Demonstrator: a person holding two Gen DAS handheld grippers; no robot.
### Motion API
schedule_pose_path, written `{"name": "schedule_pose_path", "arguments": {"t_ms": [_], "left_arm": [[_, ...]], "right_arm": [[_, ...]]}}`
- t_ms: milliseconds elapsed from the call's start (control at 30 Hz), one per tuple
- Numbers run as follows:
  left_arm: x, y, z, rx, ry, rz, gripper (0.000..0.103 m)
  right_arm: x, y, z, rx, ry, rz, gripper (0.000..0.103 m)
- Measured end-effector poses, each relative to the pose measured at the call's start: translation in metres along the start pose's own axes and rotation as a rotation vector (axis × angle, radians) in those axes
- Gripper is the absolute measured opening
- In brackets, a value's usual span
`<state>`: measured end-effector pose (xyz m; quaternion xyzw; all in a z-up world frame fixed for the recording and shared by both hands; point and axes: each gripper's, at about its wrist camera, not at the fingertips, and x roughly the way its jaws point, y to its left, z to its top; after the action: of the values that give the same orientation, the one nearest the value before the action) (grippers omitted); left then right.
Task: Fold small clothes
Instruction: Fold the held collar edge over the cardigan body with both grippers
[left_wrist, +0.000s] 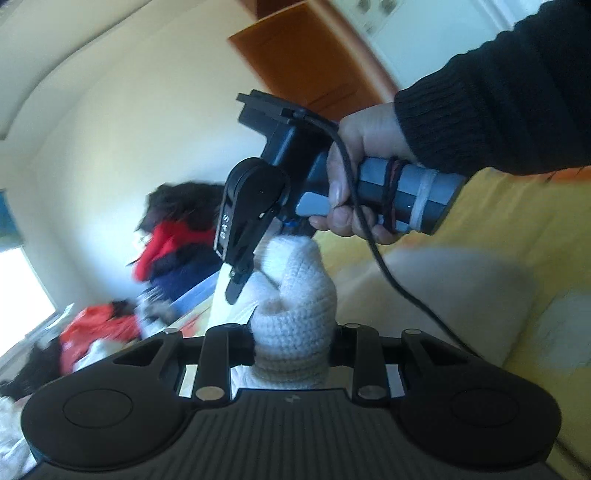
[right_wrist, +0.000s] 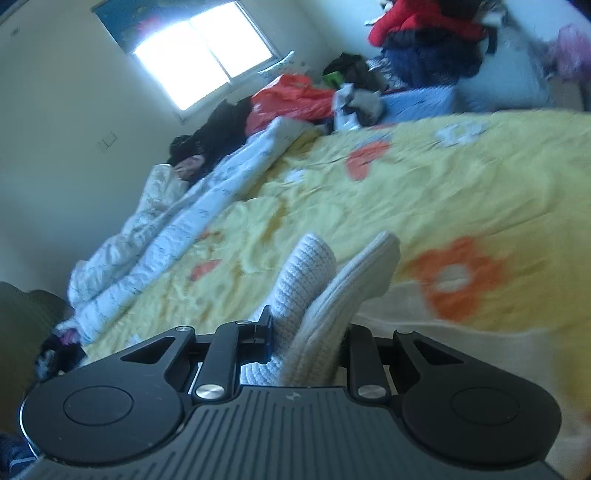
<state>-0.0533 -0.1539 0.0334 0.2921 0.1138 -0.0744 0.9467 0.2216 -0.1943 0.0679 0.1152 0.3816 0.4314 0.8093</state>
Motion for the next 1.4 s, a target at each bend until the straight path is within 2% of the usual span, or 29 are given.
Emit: {"name": "schedule_pose_path", "arguments": {"t_ms": [67, 167, 267, 300, 333, 367, 433, 500, 533, 567, 633, 667, 733, 767, 800, 900, 1000, 1033, 1067, 1100, 1133, 1167, 1200, 1300, 1400], "left_arm": [[0.0, -0.02, 0.008, 0.012, -0.035, -0.044, 0.029], [0.009, -0.052, 0.013, 0.052, -0.045, -0.122, 0.029], [0.025, -0.082, 0.009, 0.071, -0.009, -0.2, 0.029], [0.029, -0.092, 0.006, 0.099, -0.021, -0.185, 0.029], [0.031, -0.1, 0.002, 0.145, -0.057, -0.149, 0.03], [0.031, -0.106, -0.001, 0.179, -0.079, -0.126, 0.031], [0.025, -0.105, -0.004, 0.19, -0.097, -0.117, 0.035], [0.009, -0.089, -0.01, 0.18, -0.117, -0.142, 0.037], [-0.002, -0.079, -0.014, 0.165, -0.135, -0.149, 0.045], [-0.016, -0.067, -0.021, 0.146, -0.157, -0.153, 0.062], [-0.046, -0.047, -0.04, 0.11, -0.201, -0.128, 0.08], [-0.058, -0.036, -0.053, 0.106, -0.21, -0.098, 0.081], [-0.069, -0.023, -0.077, 0.128, -0.187, -0.062, 0.081], [-0.07, -0.017, -0.087, 0.148, -0.153, -0.041, 0.081], [-0.066, -0.014, -0.098, 0.169, -0.104, -0.017, 0.081], [-0.037, -0.001, -0.111, 0.164, 0.003, 0.032, 0.081], [-0.034, 0.001, -0.098, 0.117, -0.016, 0.022, 0.08], [-0.033, -0.001, -0.095, 0.115, -0.03, 0.016, 0.074], [-0.028, -0.002, -0.093, 0.102, -0.039, -0.005, 0.056], [-0.024, -0.001, -0.093, 0.081, -0.023, -0.031, 0.049], [-0.02, -0.004, -0.089, 0.064, -0.017, -0.034, 0.045], [-0.018, -0.003, -0.089, 0.056, -0.027, -0.035, 0.032], [-0.019, -0.003, -0.087, 0.054, -0.035, -0.035, 0.023], [-0.018, -0.007, -0.088, 0.065, -0.05, -0.041, 0.021], [-0.015, -0.011, -0.088, 0.092, -0.067, -0.03, 0.023]], "right_arm": [[-0.023, -0.015, -0.004, 0.006, 0.0, -0.036, 0.024], [-0.049, -0.041, -0.021, 0.027, 0.004, -0.1, 0.024], [-0.057, -0.069, -0.042, 0.076, 0.018, -0.173, 0.024], [-0.057, -0.077, -0.05, 0.095, 0.018, -0.197, 0.024], [-0.058, -0.084, -0.058, 0.127, -0.006, -0.205, 0.031], [-0.059, -0.09, -0.062, 0.164, -0.034, -0.217, 0.044], [-0.062, -0.096, -0.068, 0.243, -0.072, -0.193, 0.05], [-0.073, -0.094, -0.069, 0.286, -0.12, -0.206, 0.058], [-0.082, -0.092, -0.069, 0.3, -0.164, -0.233, 0.072], [-0.094, -0.088, -0.07, 0.313, -0.232, -0.263, 0.074], [-0.113, -0.076, -0.073, 0.313, -0.316, -0.265, 0.073], [-0.117, -0.07, -0.075, 0.306, -0.324, -0.237, 0.073], [-0.12, -0.057, -0.079, 0.282, -0.3, -0.164, 0.074], [-0.115, -0.05, -0.081, 0.266, -0.26, -0.142, 0.075], [-0.109, -0.045, -0.082, 0.247, -0.219, -0.144, 0.074], [-0.08, -0.042, -0.084, 0.209, -0.1, -0.233, 0.074], [-0.061, -0.052, -0.087, 0.245, -0.081, -0.224, 0.068], [-0.058, -0.051, -0.087, 0.229, -0.093, -0.219, 0.056], [-0.055, -0.051, -0.086, 0.212, -0.096, -0.212, 0.026], [-0.057, -0.049, -0.086, 0.211, -0.092, -0.209, 0.021], [-0.06, -0.048, -0.084, 0.216, -0.098, -0.201, 0.02], [-0.066, -0.044, -0.082, 0.194, -0.116, -0.21, 0.02], [-0.075, -0.038, -0.083, 0.171, -0.132, -0.22, 0.019], [-0.096, -0.051, -0.088, 0.202, -0.172, -0.23, 0.014], [-0.087, -0.08, -0.11, 0.3, -0.16, -0.215, 0.014]]}}
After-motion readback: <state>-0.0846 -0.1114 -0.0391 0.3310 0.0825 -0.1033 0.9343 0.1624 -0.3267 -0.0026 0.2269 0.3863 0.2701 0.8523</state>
